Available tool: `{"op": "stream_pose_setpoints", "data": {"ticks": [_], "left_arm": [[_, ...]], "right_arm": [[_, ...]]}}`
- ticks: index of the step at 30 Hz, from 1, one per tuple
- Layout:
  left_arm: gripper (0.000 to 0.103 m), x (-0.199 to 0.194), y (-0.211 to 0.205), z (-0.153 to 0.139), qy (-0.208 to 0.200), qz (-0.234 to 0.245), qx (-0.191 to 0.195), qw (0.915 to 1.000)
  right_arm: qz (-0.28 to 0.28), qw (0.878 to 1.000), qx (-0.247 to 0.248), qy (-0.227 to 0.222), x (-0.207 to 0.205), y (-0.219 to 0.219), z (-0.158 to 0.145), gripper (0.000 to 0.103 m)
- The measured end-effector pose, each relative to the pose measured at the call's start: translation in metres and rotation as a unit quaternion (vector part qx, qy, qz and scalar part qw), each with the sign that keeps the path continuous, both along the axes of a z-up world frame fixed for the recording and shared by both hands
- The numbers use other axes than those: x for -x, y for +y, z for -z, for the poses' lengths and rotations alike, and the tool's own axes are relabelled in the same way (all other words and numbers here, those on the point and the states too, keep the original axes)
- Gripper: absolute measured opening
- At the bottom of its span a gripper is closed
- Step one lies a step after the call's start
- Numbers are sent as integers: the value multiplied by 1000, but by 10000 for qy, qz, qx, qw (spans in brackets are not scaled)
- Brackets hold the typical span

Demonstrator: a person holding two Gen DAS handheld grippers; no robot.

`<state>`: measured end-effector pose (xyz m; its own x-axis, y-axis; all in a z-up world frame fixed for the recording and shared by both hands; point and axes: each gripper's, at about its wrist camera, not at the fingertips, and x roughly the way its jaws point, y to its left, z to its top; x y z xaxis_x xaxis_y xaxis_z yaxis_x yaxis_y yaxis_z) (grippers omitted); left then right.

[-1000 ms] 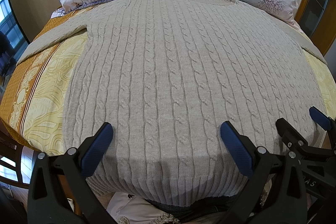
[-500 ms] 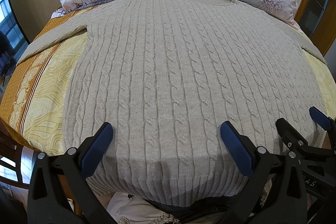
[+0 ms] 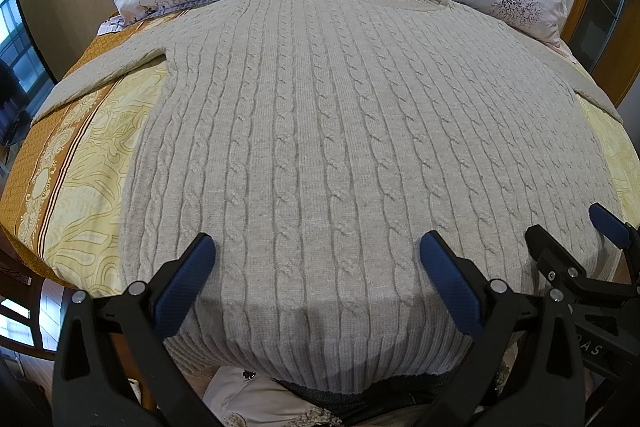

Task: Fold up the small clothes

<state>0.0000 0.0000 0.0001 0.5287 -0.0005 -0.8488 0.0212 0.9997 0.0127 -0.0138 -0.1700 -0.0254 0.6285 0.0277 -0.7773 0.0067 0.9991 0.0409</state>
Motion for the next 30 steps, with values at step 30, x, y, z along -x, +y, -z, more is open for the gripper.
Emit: {"op": "stream_pose_setpoints", "data": {"ticks": [30], "left_arm": [[101, 0, 0, 0, 8, 3, -5, 10000]], "right_arm": [[-51, 10000, -22, -19, -2, 3, -1, 102]]}}
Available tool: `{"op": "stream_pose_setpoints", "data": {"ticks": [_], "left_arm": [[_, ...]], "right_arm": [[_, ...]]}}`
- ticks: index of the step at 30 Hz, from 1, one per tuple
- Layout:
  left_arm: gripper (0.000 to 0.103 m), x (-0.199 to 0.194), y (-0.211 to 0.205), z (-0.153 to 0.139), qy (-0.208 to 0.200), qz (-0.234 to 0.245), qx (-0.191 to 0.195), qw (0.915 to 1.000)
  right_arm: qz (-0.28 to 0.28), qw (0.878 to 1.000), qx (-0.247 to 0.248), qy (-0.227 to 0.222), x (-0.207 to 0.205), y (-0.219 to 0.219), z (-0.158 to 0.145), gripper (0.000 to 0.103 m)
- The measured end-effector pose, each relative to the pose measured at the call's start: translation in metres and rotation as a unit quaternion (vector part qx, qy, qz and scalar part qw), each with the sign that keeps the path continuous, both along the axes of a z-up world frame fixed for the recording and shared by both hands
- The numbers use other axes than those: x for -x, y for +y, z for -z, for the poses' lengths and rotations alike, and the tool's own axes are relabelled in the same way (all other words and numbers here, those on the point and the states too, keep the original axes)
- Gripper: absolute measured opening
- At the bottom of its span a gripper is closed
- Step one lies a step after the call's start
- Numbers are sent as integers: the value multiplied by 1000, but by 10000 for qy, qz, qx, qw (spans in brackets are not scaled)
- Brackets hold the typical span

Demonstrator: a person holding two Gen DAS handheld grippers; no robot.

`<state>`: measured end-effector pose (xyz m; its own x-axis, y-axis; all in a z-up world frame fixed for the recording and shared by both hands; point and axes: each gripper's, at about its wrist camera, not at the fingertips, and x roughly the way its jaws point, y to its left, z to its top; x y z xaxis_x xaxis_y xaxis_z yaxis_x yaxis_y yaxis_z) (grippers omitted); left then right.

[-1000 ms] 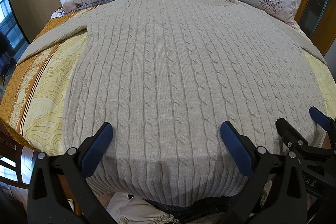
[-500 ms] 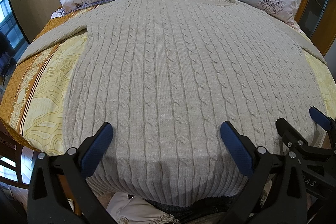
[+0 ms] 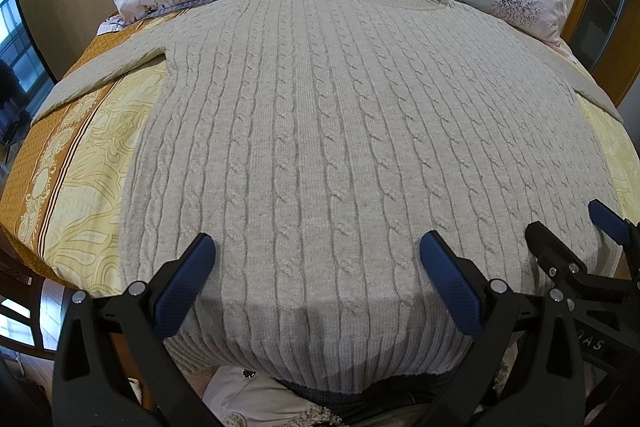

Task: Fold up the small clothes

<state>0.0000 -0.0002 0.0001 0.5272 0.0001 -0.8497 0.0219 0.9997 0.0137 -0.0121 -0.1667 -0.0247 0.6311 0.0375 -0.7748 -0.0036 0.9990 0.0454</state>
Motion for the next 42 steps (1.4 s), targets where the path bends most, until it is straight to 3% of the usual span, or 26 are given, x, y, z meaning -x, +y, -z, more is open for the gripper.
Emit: {"op": "stream_pose_setpoints", "data": {"ticks": [17, 21, 24, 27, 31, 35, 36, 40, 42], "left_arm": [[101, -16, 4, -6, -221, -23, -111, 9997], [101, -35, 6, -9, -188, 89, 29, 9998], [101, -51, 8, -15, -172, 247, 190, 9994], [101, -68, 9, -24, -252, 351, 142, 9990], [101, -89, 11, -38, -535, 493, 305, 9969], [101, -109, 16, -42, -651, 660, 772, 9927], [101, -113, 17, -42, -631, 663, 816, 9925], [101, -127, 16, -44, -734, 684, 695, 9925], [101, -134, 14, -47, -880, 739, 574, 9917]], "right_arm": [[-137, 9999, -17, -52, -11, 6, 1, 102], [-350, 9988, -126, -320, -15, -1, 2, 102], [-297, 9985, -167, -428, -28, -22, -5, 102], [159, 9947, -741, -693, -43, -73, -24, 102], [1270, 9757, -1578, -841, -75, -168, -39, 97], [2095, 9490, -2304, -498, -108, -243, -20, 70], [2324, 9357, -2623, -403, -115, -263, -11, 65], [2875, 9005, -3261, -148, -133, -307, 13, 62], [2901, 8958, -3358, -234, -137, -314, 16, 61]]}}
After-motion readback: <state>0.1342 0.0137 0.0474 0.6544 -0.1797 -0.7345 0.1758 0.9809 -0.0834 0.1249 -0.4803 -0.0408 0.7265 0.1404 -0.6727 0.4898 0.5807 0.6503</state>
